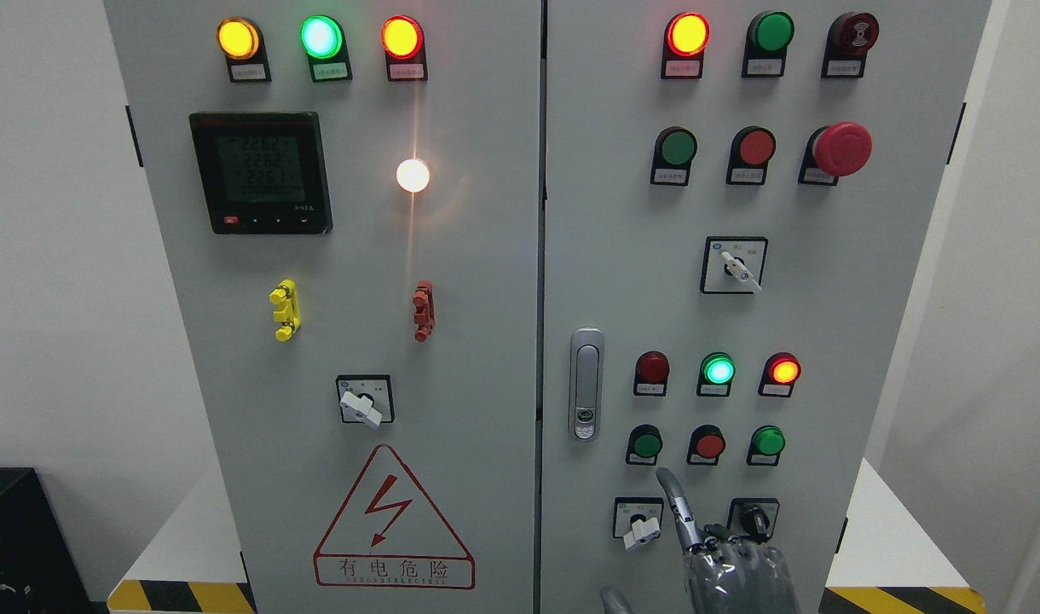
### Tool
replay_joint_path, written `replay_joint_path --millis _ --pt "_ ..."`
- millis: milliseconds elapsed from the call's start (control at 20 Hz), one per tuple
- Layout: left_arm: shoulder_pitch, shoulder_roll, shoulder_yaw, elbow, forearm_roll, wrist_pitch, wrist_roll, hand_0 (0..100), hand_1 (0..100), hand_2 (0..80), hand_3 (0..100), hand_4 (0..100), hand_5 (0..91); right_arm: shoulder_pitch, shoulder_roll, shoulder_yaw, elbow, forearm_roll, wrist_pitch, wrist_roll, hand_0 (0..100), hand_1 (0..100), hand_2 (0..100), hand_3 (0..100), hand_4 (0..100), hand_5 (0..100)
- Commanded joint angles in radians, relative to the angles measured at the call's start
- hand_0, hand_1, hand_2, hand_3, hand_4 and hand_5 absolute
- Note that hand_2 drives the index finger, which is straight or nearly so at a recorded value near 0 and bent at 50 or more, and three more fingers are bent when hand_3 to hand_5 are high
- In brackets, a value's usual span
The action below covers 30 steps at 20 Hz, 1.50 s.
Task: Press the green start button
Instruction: 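Raise the right hand toward the lower green push button, then press the green push button with the right hand's fingertip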
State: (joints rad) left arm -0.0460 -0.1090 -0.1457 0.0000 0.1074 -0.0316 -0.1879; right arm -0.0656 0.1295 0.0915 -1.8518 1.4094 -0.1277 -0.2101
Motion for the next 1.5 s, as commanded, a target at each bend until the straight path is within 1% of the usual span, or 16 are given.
replay_joint_path --millis 0,250,950,1150,1450 --pt "0.0 0.0 0.0 -0.028 0.0 -0.001 -0.001 12 56 0.0 0 0 0.0 -0.039 0.001 -0.007 0.097 0.008 0.003 0.001 12 28 0 97 90 100" --pt "0.0 0.0 0.0 -0.028 0.0 -0.001 0.001 12 56 0.0 0 0 0.0 -0.066 0.002 -0.007 0.128 0.008 0.014 0.003 13 28 0 97 90 100" --pt "0.003 0.002 0.0 -0.028 0.0 -0.001 0.001 12 56 0.0 0 0 0.0 -0.138 0.002 -0.009 0.193 0.008 0.016 0.008 14 28 0 97 90 100" --pt "0.003 0.002 0.0 -0.028 0.0 -0.001 0.001 12 56 0.0 0 0 0.0 -0.148 0.004 -0.009 0.207 0.008 0.028 0.009 14 28 0 97 90 100" --pt "0.005 0.002 0.0 -0.028 0.0 -0.001 -0.001 12 56 0.0 0 0 0.0 -0.148 0.004 -0.007 0.206 0.008 0.028 0.011 15 28 0 97 90 100"
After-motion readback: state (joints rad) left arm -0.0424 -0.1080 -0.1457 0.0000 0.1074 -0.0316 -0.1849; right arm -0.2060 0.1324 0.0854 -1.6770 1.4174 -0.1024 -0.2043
